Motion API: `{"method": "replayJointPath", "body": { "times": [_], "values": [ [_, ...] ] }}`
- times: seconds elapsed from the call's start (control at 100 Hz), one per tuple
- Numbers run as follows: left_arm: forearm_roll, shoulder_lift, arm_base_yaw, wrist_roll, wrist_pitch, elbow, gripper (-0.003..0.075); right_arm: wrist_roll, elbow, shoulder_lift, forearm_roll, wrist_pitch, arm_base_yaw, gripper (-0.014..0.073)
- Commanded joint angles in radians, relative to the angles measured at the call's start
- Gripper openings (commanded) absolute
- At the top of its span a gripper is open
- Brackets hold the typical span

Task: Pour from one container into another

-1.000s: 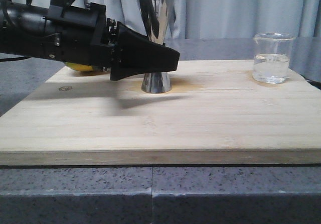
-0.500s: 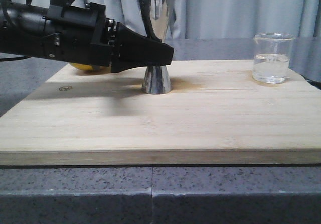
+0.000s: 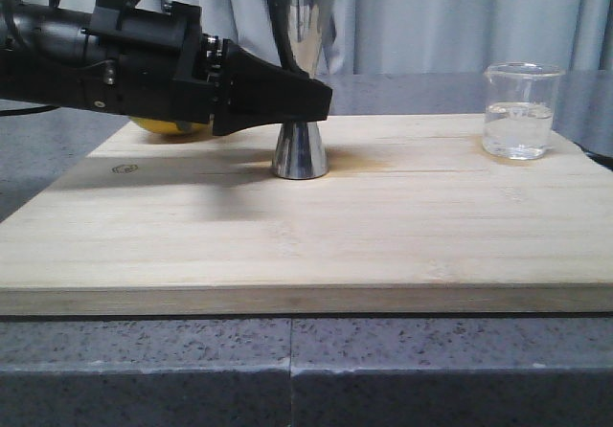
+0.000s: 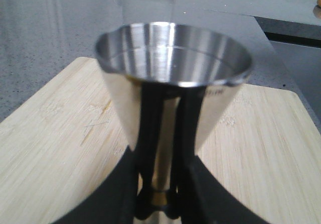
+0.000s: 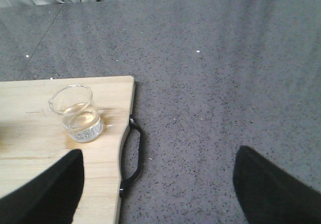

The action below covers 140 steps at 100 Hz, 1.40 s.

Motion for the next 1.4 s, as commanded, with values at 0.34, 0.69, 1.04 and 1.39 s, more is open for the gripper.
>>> {"method": "replayJointPath", "body": {
  "times": [0.34, 0.69, 1.04, 1.39],
  "values": [
    [-0.07, -0.039, -0.009, 0.021, 0.11, -0.04, -0.0019, -0.155, -0.053, 0.054, 0.1, -0.032, 0.007, 0.0553],
    [-0.07, -0.039, -0.009, 0.021, 0.106, -0.042, -0.0019, -0.337, -0.099, 0.188, 0.296, -0.01, 0.007, 0.0554],
    [-0.07, -0.039, -0.009, 0.021, 0.102, -0.042, -0.0019, -0.337, -0.099, 0.196, 0.307, -0.02, 0.007, 0.0553],
    [-0.07, -0.039, -0.009, 0.021, 0.102, -0.042, -0.0019, -0.418, -0.095, 0.192, 0.363, -0.048, 0.012, 0.0554]
  ]
}}
